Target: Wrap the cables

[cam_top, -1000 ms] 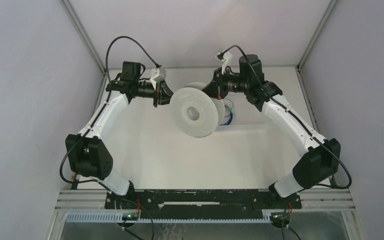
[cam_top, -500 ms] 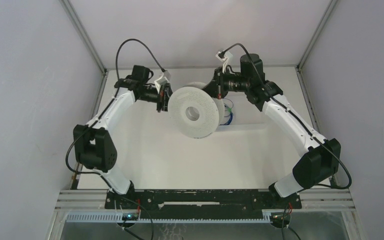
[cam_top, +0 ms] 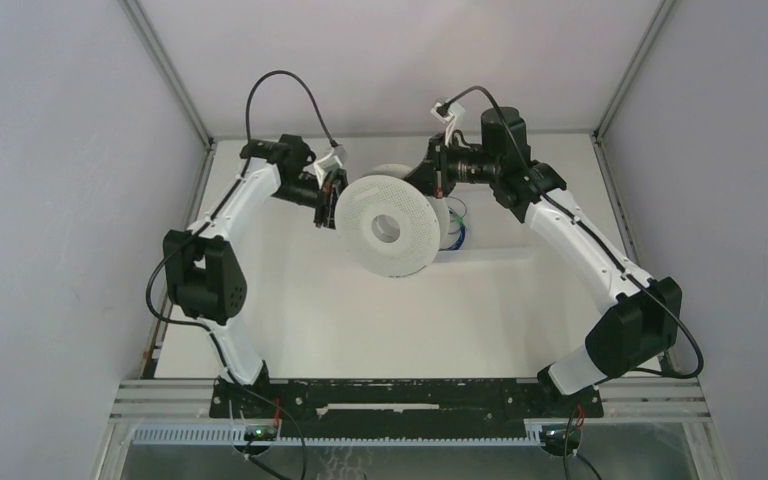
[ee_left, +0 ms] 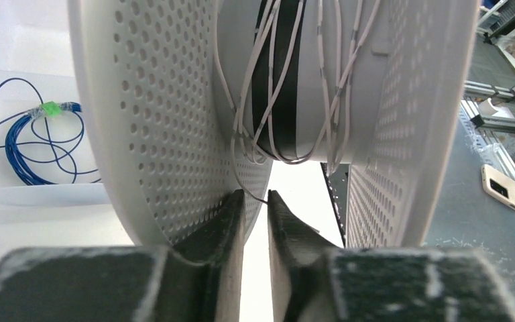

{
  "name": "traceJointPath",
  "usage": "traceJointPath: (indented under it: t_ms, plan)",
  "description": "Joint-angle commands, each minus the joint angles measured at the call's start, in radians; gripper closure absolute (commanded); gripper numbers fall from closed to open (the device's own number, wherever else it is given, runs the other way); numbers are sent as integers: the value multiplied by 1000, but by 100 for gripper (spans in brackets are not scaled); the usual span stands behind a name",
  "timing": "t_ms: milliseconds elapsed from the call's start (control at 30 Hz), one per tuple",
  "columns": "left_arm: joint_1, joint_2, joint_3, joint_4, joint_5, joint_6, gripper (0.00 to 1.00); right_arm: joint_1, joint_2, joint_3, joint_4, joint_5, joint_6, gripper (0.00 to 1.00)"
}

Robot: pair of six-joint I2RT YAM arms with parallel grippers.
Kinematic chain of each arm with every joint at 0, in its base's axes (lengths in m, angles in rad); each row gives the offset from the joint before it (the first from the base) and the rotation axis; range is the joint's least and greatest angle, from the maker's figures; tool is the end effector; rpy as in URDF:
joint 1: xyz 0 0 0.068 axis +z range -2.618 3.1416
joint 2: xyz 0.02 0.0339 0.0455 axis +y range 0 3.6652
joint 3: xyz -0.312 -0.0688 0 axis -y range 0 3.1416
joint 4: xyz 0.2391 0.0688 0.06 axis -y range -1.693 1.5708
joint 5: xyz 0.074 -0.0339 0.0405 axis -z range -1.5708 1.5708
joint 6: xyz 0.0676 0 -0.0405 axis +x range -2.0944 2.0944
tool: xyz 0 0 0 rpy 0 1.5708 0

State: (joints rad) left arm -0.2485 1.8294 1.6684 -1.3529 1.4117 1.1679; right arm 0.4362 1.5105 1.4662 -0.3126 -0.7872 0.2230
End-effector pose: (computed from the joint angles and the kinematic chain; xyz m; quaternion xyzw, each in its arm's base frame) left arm 0.3231 -0.1508 0.3514 0.5089 0.5658 -0.5715 0.3071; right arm 0.3031 0.1941 0.4318 -0.2982 0.7310 0.4685 0.3964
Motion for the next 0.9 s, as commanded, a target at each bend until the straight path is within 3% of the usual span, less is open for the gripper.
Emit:
traceJointPath:
  t_ms: [0,300,500,867]
  plan:
    - [-9,-27,78,-49,-3,21,71,-8,-36,32,78,52,3,100]
    - [-1,-32,115,30,-122,-106,54,-8,-41,42,57,57,-17,100]
    - [21,-49,136,117,-199,-194,52,-8,-52,24,44,55,-46,100]
    - [52,-57,216,111,-248,-212,50,-8,-62,-19,44,55,-70,100]
